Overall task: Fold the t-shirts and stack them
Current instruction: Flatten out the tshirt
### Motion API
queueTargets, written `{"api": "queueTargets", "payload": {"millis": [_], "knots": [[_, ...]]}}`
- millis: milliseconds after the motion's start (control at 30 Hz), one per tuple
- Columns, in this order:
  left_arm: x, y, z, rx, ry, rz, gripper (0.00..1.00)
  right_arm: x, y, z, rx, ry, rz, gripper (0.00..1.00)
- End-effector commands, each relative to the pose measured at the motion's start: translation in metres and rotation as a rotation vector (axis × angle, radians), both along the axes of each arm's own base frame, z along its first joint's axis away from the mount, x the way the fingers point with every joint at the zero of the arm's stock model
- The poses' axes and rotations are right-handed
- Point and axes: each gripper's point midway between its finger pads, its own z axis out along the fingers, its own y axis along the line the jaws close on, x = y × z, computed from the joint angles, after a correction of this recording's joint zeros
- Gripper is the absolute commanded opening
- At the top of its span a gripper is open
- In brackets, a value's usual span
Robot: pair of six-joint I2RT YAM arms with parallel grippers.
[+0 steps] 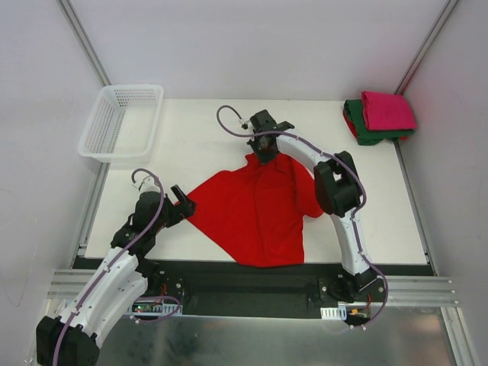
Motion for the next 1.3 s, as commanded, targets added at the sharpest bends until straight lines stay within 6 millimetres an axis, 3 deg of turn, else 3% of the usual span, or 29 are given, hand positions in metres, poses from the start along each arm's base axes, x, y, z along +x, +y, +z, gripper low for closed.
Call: {"api": "queueTargets", "payload": {"millis": [0, 33, 167, 200, 367, 433, 500, 600, 800, 1000, 1267], "knots": [[0.0, -0.005, 0.003, -0.02, -0.017, -0.027, 0.99, -0.006, -0.005, 0.055, 0.005, -0.122, -0.074, 0.01], [-0.001, -0.005, 0.002, -0.018, -0.014, -0.029, 0.99, -0.009, -0.008, 0.061, 0.008, -0.131, -0.085, 0.01], [-0.002, -0.005, 0.003, -0.018, -0.02, -0.03, 0.99, -0.036, -0.016, 0.056, -0.038, -0.117, -0.117, 0.01], [-0.002, -0.005, 0.002, -0.016, -0.019, -0.031, 0.99, -0.047, -0.021, 0.045, -0.062, -0.092, -0.113, 0.01], [-0.003, -0.005, 0.001, -0.011, -0.014, -0.035, 0.99, -0.081, -0.03, 0.035, -0.165, -0.075, -0.114, 0.01], [-0.003, -0.005, 0.001, -0.011, -0.014, -0.035, 0.99, -0.087, -0.031, 0.032, -0.181, -0.078, -0.118, 0.15], [-0.003, -0.005, 0.001, -0.011, -0.013, -0.035, 0.99, -0.085, -0.031, 0.037, -0.189, -0.101, -0.124, 0.28], [-0.002, -0.005, 0.001, -0.01, -0.014, -0.036, 0.99, -0.079, -0.025, 0.048, -0.164, -0.132, -0.126, 0.39], [-0.002, -0.004, 0.004, -0.007, -0.02, -0.038, 0.99, -0.062, -0.01, 0.074, -0.121, -0.195, -0.114, 0.43], [-0.003, -0.004, 0.002, -0.004, -0.016, -0.035, 0.99, -0.044, 0.002, 0.087, -0.108, -0.241, -0.099, 0.45], [-0.003, -0.002, 0.001, 0.003, -0.013, -0.03, 0.99, -0.031, 0.017, 0.073, -0.105, -0.228, -0.073, 0.47]]}}
